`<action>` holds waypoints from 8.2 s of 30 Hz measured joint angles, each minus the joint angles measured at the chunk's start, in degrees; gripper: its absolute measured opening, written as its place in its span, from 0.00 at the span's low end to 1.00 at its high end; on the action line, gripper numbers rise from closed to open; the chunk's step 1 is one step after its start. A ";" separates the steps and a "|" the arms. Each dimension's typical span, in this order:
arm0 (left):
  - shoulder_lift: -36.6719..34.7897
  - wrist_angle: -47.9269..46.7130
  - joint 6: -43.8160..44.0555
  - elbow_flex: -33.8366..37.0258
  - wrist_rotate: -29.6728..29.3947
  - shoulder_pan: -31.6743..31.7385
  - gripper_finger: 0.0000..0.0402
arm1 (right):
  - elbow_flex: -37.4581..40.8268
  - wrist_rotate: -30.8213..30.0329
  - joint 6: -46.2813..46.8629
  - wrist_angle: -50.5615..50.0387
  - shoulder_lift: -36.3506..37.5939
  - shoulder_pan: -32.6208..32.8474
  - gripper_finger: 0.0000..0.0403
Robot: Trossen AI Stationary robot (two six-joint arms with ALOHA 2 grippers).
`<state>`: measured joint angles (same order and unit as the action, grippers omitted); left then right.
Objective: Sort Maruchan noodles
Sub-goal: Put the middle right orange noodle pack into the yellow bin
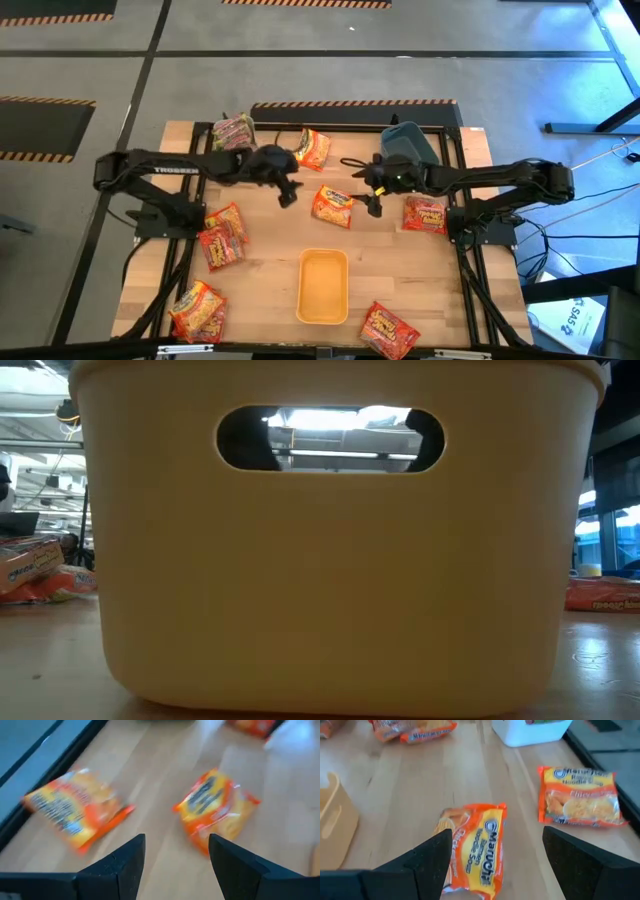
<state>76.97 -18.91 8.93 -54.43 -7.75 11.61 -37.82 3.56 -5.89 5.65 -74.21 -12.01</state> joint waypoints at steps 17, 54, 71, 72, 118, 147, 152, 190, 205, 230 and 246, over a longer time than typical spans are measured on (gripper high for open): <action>17.66 16.07 -1.93 -5.40 8.97 3.52 0.67 | 9.00 -8.13 6.10 -0.19 -0.07 7.98 0.73; 37.70 13.38 -5.11 -13.84 29.99 8.57 0.21 | 9.79 -8.09 5.57 0.76 -0.03 7.87 0.73; 34.83 11.26 -6.12 -13.79 19.80 3.57 0.00 | 9.79 -8.09 5.72 1.47 -0.01 7.87 0.73; 34.45 11.26 -6.26 -13.78 18.43 2.82 0.00 | 9.79 -8.09 5.72 1.59 -0.01 7.87 0.73; 23.52 9.30 -9.35 -13.80 -2.27 -11.92 0.00 | 8.03 -1.67 6.44 23.17 -8.26 7.87 0.73; 23.52 10.81 -10.22 -13.80 -3.30 -12.70 0.01 | -8.48 0.17 3.91 4.35 -23.20 7.87 0.34; 23.52 10.98 -11.08 -13.80 -3.88 -13.21 0.12 | -8.48 0.15 2.60 4.40 -23.19 7.87 0.19; 2.49 9.50 11.52 13.04 -26.72 -36.09 0.25 | -28.08 -7.19 16.17 -11.50 -21.27 29.31 0.18; 2.47 10.28 17.93 19.08 -43.90 -39.80 0.25 | -46.67 -9.40 20.60 -36.50 -36.06 30.42 0.18; 2.49 12.76 17.51 19.12 -43.60 -39.78 0.25 | -51.49 -8.99 20.51 -44.60 -38.88 30.41 0.18; 2.49 12.76 17.49 19.12 -43.59 -39.78 0.25 | -51.76 -8.62 21.50 -49.50 -41.16 30.34 0.18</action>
<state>79.46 -6.15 26.41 -35.31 -51.34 -28.16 -89.58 -5.06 15.61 -43.85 -115.37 18.33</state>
